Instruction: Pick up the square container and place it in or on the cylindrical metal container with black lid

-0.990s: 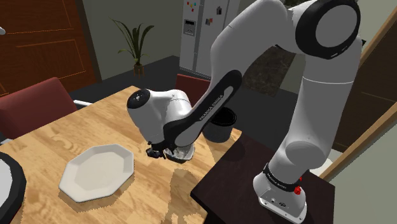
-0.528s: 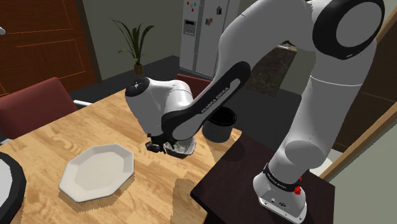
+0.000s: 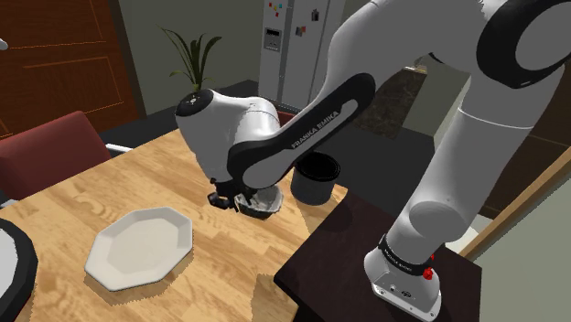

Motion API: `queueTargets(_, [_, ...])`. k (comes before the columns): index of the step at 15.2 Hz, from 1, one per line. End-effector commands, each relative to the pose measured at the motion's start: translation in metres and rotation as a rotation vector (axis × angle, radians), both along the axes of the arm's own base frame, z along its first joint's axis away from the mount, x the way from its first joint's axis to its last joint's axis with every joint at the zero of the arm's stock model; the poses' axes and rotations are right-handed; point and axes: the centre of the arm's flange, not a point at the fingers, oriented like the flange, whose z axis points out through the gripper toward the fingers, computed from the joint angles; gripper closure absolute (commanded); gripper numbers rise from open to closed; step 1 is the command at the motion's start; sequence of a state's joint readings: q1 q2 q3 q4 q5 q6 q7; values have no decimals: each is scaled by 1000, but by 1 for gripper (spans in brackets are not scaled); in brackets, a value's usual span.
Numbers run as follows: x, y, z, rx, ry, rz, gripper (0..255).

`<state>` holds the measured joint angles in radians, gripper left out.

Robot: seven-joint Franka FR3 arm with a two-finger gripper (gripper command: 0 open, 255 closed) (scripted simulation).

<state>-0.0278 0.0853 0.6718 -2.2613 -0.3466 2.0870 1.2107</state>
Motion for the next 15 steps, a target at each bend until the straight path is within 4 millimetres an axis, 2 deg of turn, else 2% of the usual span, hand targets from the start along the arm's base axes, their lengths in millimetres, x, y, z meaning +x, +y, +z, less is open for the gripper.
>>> queueTargets(1, [0, -1, 12, 0, 0, 0, 255])
queueTargets(14, [0, -1, 80, 0, 0, 0, 255])
queueTargets(15, [-1, -15, 81, 0, 0, 0, 255])
